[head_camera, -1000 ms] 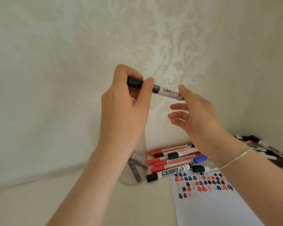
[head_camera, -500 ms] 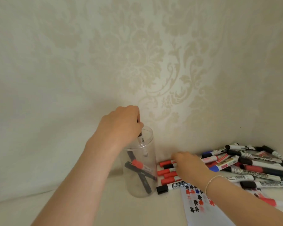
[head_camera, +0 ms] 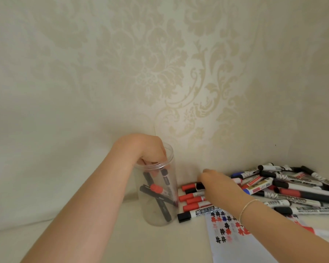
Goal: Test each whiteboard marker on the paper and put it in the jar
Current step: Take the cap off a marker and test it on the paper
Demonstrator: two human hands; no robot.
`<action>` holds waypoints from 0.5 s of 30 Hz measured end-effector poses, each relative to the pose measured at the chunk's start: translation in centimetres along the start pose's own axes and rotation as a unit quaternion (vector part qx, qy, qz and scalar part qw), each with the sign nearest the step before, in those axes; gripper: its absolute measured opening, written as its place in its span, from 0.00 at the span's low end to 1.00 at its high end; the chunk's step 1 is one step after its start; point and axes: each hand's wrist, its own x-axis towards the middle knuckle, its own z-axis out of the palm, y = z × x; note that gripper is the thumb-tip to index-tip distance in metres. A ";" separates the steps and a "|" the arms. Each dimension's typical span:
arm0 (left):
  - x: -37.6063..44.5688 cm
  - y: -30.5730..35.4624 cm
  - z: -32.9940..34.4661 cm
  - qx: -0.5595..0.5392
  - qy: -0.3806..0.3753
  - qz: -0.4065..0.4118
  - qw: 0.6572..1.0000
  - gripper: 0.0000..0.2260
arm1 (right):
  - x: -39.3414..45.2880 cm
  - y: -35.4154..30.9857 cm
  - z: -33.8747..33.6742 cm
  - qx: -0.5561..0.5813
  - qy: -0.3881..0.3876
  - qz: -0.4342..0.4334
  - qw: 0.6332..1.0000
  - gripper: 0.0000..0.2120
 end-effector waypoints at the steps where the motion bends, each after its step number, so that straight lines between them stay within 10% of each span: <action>1: -0.5 0.0 -0.1 0.003 0.030 -0.001 1.000 0.09 | 0.0 0.3 -0.1 0.032 0.037 -0.020 0.999 0.12; 7: -4.7 3.1 1.8 0.047 0.367 0.117 0.922 0.09 | -1.3 1.1 -1.4 0.286 0.252 -0.129 0.916 0.17; 10: -5.1 4.9 4.5 -0.017 0.265 0.237 0.934 0.16 | -2.4 1.9 -1.2 0.319 0.255 -0.121 0.905 0.15; 15: -0.7 5.7 10.5 0.173 0.216 0.212 0.937 0.19 | -4.4 3.6 0.0 0.256 0.180 -0.091 0.945 0.10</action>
